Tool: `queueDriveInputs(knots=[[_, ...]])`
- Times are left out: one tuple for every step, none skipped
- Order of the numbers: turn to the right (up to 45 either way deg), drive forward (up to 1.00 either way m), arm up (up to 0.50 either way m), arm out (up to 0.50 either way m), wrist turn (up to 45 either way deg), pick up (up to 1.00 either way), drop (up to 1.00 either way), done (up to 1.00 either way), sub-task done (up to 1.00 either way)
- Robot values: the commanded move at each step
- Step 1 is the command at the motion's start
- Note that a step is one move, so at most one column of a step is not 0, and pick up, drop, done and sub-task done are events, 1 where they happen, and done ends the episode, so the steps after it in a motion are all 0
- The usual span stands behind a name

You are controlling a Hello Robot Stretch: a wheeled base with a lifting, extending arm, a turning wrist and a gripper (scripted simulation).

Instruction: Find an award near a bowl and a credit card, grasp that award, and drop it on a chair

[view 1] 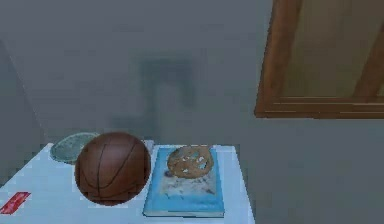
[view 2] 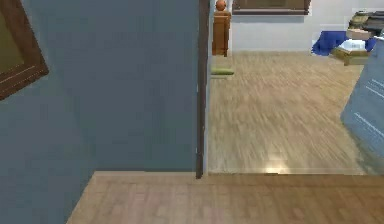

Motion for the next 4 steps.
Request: queueDriveInputs(knots=[[45.0,0.0,0.0,0.0,0.0,0.0,0.0,0.0,0.0],[42.0,0.0,0.0,0.0,0.0,0.0,0.0,0.0,0.0],[0.0,0.35,0.0,0.0,0.0,0.0,0.0,0.0,0.0],[-45.0,0.0,0.0,0.0,0.0,0.0,0.0,0.0,0.0]])
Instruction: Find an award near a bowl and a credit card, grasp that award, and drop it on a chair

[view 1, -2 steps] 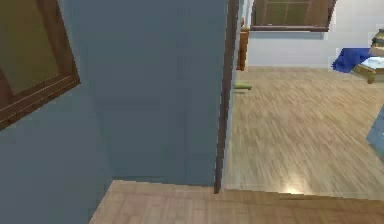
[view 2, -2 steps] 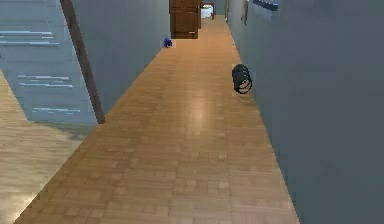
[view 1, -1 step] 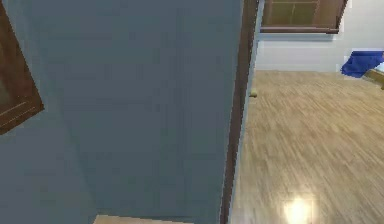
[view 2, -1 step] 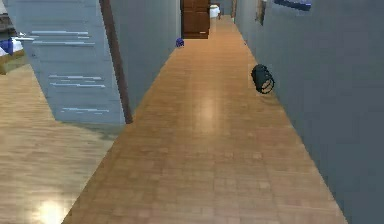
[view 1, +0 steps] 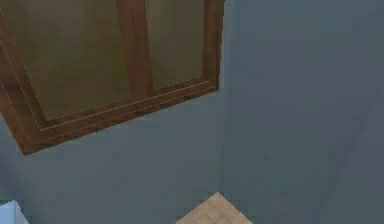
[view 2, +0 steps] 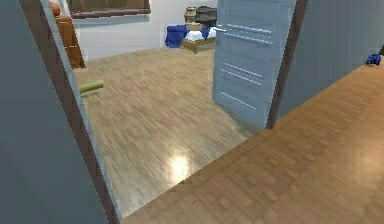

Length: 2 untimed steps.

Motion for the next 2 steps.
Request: queueDriveInputs(knots=[[-6.0,0.0,0.0,0.0,0.0,0.0,0.0,0.0,0.0],[0.0,0.4,0.0,0.0,0.0,0.0,0.0,0.0,0.0]])
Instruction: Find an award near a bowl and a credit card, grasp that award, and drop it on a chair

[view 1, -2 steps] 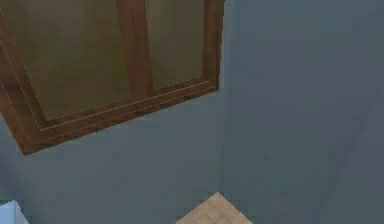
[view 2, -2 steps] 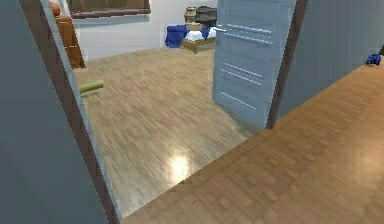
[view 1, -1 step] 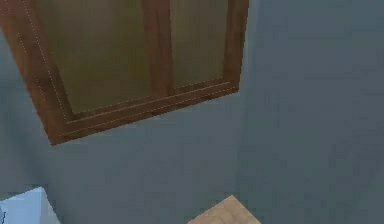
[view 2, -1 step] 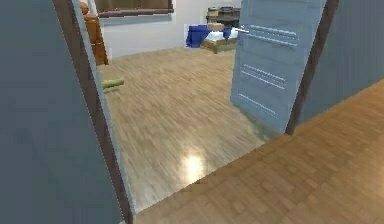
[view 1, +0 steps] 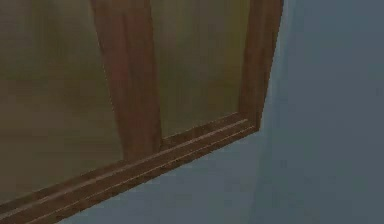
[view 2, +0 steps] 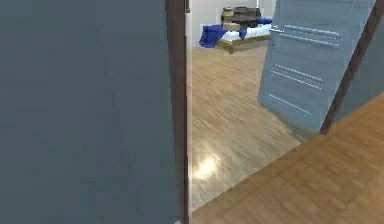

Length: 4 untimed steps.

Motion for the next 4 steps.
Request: queueDriveInputs(knots=[[-45.0,0.0,0.0,0.0,0.0,0.0,0.0,0.0,0.0],[-45.0,0.0,0.0,0.0,0.0,0.0,0.0,0.0,0.0],[-45.0,0.0,0.0,0.0,0.0,0.0,0.0,0.0,0.0],[-33.0,0.0,0.0,0.0,0.0,0.0,0.0,0.0,0.0]])
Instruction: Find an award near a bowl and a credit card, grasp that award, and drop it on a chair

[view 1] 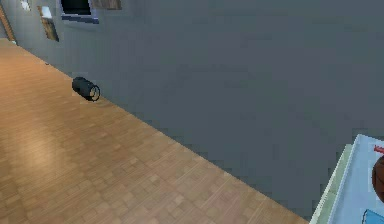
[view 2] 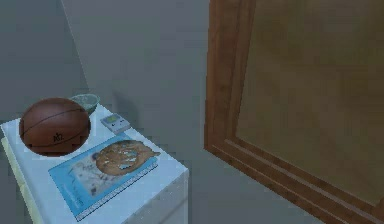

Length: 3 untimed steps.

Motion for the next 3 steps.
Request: queueDriveInputs(knots=[[0.0,0.0,0.5,0.0,0.0,0.0,0.0,0.0,0.0],[0.0,0.0,0.38,0.0,0.0,0.0,0.0,0.0,0.0],[0.0,0.0,0.0,0.36,0.0,0.0,0.0,0.0,0.0]])
